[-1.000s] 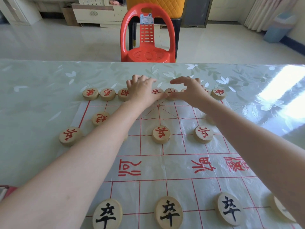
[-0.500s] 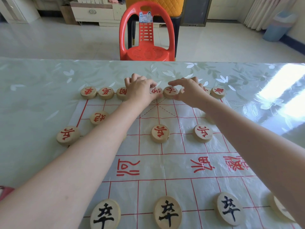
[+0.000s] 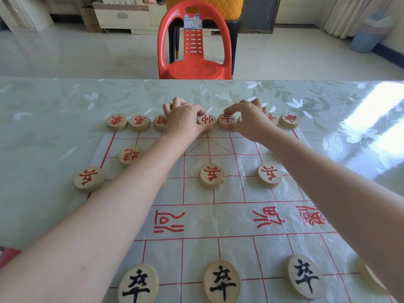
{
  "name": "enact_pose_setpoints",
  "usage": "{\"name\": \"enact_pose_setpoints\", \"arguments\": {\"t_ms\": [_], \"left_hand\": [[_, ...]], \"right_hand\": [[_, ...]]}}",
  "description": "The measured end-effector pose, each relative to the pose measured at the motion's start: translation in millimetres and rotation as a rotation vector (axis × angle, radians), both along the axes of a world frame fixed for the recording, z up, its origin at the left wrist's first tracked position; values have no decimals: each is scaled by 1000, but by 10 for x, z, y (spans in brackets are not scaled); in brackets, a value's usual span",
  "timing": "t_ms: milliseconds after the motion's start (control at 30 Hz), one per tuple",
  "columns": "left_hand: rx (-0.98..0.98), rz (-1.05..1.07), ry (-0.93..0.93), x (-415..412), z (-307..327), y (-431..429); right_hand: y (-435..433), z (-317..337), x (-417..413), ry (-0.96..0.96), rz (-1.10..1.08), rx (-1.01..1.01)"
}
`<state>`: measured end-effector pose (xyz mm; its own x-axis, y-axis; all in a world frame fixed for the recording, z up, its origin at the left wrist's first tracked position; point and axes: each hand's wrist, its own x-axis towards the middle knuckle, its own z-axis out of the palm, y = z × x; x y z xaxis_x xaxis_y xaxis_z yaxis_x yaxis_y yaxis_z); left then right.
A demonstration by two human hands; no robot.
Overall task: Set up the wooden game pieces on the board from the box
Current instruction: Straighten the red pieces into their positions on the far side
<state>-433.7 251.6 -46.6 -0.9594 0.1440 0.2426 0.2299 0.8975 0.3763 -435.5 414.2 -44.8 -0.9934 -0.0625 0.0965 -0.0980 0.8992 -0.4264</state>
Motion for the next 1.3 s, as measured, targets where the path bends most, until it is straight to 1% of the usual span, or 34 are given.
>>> {"name": "enact_pose_setpoints", "arguments": {"t_ms": [233, 500, 533, 600, 667, 733, 833, 900, 967, 1067, 1167, 1300], "left_hand": [[3, 33, 17, -8, -29, 12], [-15, 38, -10, -38, -33, 18], [-23, 35, -15, -40, -30, 21], [-35, 20, -8, -31, -17, 42], [-17, -10, 31, -16, 17, 87], [3, -74, 56, -8, 62, 184], [74, -194, 11, -12, 126, 411], [96, -226, -20, -29, 159, 573], [83, -227, -51, -52, 157, 702], [67, -222, -93, -71, 105, 801], [9, -255, -98, -69, 77, 813], [13, -279, -90, -62, 124, 770]], "right_hand": [[-7, -24, -18, 2, -1, 25], [0, -3, 20, -4, 10, 22], [41, 22, 41, -9, 14, -3], [214, 73, 75, -3, 2, -121], [483, 125, 91, 12, -72, -227], [765, 157, 113, 15, -157, -248], [1001, 173, 166, -13, -179, -225], [1034, 148, 178, -29, -175, -210], [1009, 115, 167, -19, -179, -178], [956, 85, 136, 13, -183, -68], [897, 73, 124, 53, -199, -16], [797, 43, 124, 76, -167, 53]]}}
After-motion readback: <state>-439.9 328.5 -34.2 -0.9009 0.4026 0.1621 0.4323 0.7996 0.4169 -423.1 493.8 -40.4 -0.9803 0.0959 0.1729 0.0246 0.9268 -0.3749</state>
